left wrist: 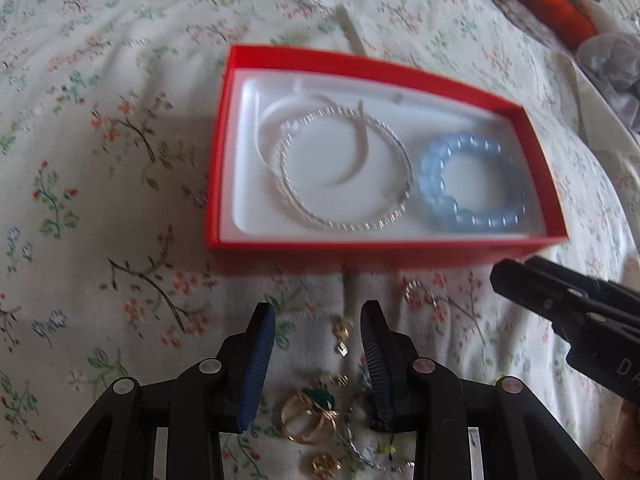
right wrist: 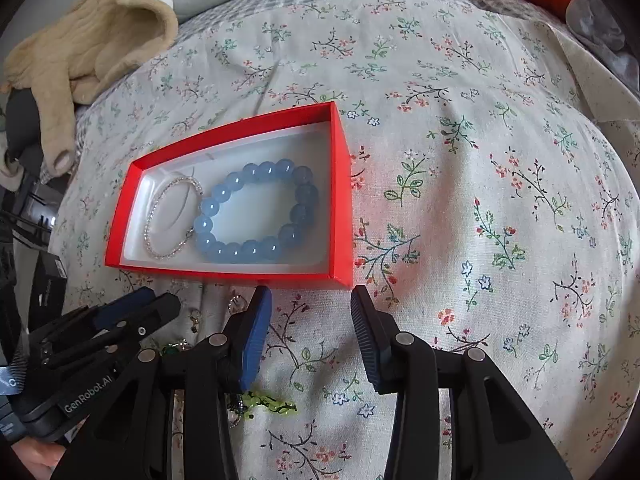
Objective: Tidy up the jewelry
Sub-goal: 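Move both tools back toward the remaining jewelry beside the box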
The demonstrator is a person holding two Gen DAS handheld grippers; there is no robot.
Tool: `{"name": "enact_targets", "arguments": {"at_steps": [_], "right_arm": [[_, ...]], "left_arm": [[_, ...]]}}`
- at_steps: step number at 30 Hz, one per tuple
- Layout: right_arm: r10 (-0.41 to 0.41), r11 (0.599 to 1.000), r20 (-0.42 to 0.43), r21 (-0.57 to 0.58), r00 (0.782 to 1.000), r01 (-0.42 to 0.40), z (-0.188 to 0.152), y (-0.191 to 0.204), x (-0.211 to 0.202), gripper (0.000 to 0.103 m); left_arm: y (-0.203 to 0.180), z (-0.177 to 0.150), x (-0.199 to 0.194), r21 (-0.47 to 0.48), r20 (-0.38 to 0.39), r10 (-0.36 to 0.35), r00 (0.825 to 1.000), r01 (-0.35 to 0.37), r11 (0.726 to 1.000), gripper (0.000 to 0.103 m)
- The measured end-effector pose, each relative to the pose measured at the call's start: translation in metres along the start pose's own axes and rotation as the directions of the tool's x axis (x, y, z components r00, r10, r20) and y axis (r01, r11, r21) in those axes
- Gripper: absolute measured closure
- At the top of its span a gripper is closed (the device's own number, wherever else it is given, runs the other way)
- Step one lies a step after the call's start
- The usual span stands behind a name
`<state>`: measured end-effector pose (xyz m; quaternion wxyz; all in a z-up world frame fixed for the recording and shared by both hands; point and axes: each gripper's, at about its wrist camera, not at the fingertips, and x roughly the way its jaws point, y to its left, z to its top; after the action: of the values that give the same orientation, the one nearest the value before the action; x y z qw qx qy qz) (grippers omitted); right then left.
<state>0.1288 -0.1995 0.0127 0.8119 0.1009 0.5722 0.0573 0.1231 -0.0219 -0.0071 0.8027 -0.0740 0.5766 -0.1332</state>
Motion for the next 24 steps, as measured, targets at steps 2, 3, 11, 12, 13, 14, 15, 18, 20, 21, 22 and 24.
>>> {"name": "enact_targets", "arguments": {"at_steps": [2, 3, 11, 12, 13, 14, 15, 18, 20, 21, 22, 24], "right_arm": [[0.010, 1.000, -0.006, -0.013, 1.000, -0.010, -0.001, 0.003, -0.003, 0.059], [0.012, 1.000, -0.009, -0.015, 1.000, -0.013, -0.002, 0.004, -0.004, 0.059], [0.020, 1.000, -0.028, 0.007, 0.999, -0.020, -0.009, 0.001, -0.006, 0.058], [0.019, 1.000, -0.029, 0.012, 0.999, -0.019, -0.009, 0.000, -0.006, 0.058], [0.018, 1.000, -0.030, 0.015, 0.999, -0.018, -0.009, -0.001, -0.006, 0.058], [0.017, 1.000, -0.032, 0.019, 0.999, -0.016, -0.009, -0.002, -0.006, 0.058], [0.015, 1.000, -0.033, 0.022, 0.999, -0.014, -0.009, -0.003, -0.006, 0.058], [0.006, 1.000, -0.038, 0.025, 0.999, -0.006, -0.009, -0.005, -0.005, 0.058], [0.003, 1.000, -0.041, 0.025, 0.999, -0.002, -0.008, -0.005, -0.004, 0.058], [0.002, 1.000, -0.043, 0.024, 0.999, -0.001, -0.008, -0.004, -0.004, 0.058], [0.002, 1.000, -0.044, 0.023, 0.999, -0.001, -0.008, -0.003, -0.003, 0.058], [0.001, 1.000, -0.047, 0.019, 0.999, 0.000, -0.008, 0.000, -0.002, 0.058]], "left_arm": [[-0.002, -0.002, 0.001, 0.002, -0.013, -0.011, 1.000, 0.011, 1.000, 0.065], [-0.003, -0.003, 0.001, 0.003, -0.014, -0.011, 1.000, 0.011, 1.000, 0.065], [-0.010, -0.004, 0.016, -0.006, -0.030, 0.011, 0.999, -0.011, 1.000, 0.081], [-0.011, -0.004, 0.017, -0.007, -0.028, 0.017, 0.999, -0.017, 1.000, 0.083], [-0.011, -0.003, 0.018, -0.010, -0.024, 0.023, 0.999, -0.023, 1.000, 0.084], [-0.011, -0.002, 0.019, -0.011, -0.018, 0.027, 0.999, -0.027, 1.000, 0.086], [-0.012, -0.002, 0.020, -0.010, -0.014, 0.032, 0.999, -0.032, 0.999, 0.090], [-0.014, -0.001, 0.021, 0.000, -0.009, 0.038, 0.999, -0.038, 0.999, 0.101], [-0.015, 0.000, 0.021, 0.003, -0.005, 0.037, 0.999, -0.037, 0.999, 0.101], [-0.015, -0.001, 0.020, 0.006, -0.004, 0.034, 0.999, -0.034, 0.999, 0.102], [-0.016, 0.000, 0.019, 0.009, -0.003, 0.030, 1.000, -0.030, 1.000, 0.102], [-0.014, 0.000, 0.013, 0.013, 0.008, 0.027, 1.000, -0.027, 1.000, 0.102]]}}
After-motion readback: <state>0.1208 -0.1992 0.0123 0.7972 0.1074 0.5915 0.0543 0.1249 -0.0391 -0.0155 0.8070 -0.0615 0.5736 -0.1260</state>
